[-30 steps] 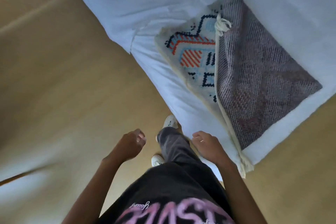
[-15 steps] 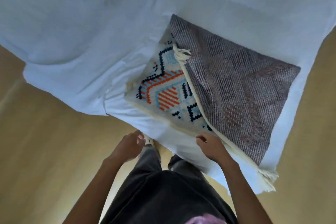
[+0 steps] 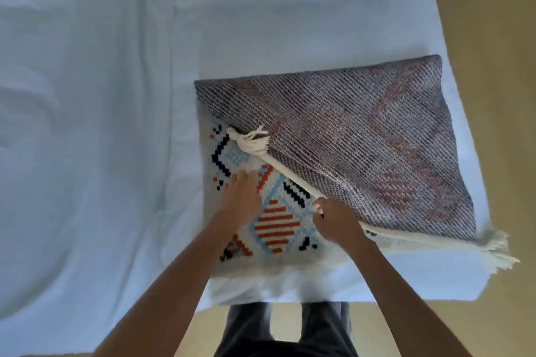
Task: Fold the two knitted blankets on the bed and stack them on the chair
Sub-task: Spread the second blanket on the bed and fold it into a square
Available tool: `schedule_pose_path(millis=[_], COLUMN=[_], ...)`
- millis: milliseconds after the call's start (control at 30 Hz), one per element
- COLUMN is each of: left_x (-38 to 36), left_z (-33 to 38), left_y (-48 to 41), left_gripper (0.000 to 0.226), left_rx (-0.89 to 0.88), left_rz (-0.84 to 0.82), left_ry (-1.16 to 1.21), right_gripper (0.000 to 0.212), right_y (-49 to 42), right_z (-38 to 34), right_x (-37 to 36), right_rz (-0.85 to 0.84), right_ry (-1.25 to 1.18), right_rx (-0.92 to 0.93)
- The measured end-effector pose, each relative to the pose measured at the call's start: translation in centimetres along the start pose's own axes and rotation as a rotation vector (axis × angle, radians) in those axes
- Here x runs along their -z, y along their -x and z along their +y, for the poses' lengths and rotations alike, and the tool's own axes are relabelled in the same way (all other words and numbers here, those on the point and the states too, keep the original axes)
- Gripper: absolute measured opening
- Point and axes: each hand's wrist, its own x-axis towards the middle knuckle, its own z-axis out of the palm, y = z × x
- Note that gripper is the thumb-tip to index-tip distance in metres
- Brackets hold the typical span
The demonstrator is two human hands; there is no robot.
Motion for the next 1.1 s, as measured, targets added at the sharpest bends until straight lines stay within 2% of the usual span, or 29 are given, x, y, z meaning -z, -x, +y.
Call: schedule_pose_path(millis=[67,133,267,400,533,733,800,867,933,1000,1100], left_x=[0.3,0.6,0.2,-1.1,-1.4,-1.1,-2.0,-3.9,-5.8,-7.0,-7.6], left_z=[-0.8,-1.8,-4.1,-4.2,-3.9,-5.0,-6.2,-8.0,-9.5,-10.1,-9.8], left_y=[-3.9,-7.7,-14.1,-16.4,-15.6,-9.4,-5.5,-1.3,2.0,3.5,3.9], left_gripper=[0.058,0.065,0.07,0.072,0.067,0.054,0.045,0.044,0.045,0.045,0.052], left_rx=[-0.069,-0.125,-0.137,-0.137,-0.104,-0.014,0.031,0.061,0.125,0.194,0.191], left_rz=[0.151,0.247,0.212,0.201,0.261,0.342,0.251,-0.025,-0.294,-0.332,-0.193], left_ry=[-0.081,-0.164,-0.292,-0.394,-0.324,-0.057,-0.109,-0.318,-0.438,-0.382,-0.26], right_gripper=[0.039,0.048,0.062,0.052,0.034,0.029,0.022,0.019,0.024,0.033,0.039], right_y=[-2.8,-5.5,-9.6,-11.8,-12.1,-8.8,-6.4,-4.4,-3.6,-3.6,-3.8], right_z=[-0.8,-1.1,-0.8,-0.3,0.2,0.1,0.2,0.4,0.7,1.1,0.7], right_x=[-1.1,-2.0,-4.0,-5.7,-5.6,-5.0,-5.9,-7.3,-8.9,-9.8,-10.6], right_rz=[0.035,0.088,0.197,0.284,0.377,0.48,0.478,0.369,0.185,0.121,0.123], right_ry=[0.071,0.149,0.34,0.41,0.361,0.111,0.118,0.206,0.347,0.405,0.459], right_rx=[-0.005,-0.022,0.017,0.015,0.039,0.153,0.261,0.319,0.273,0.224,0.267])
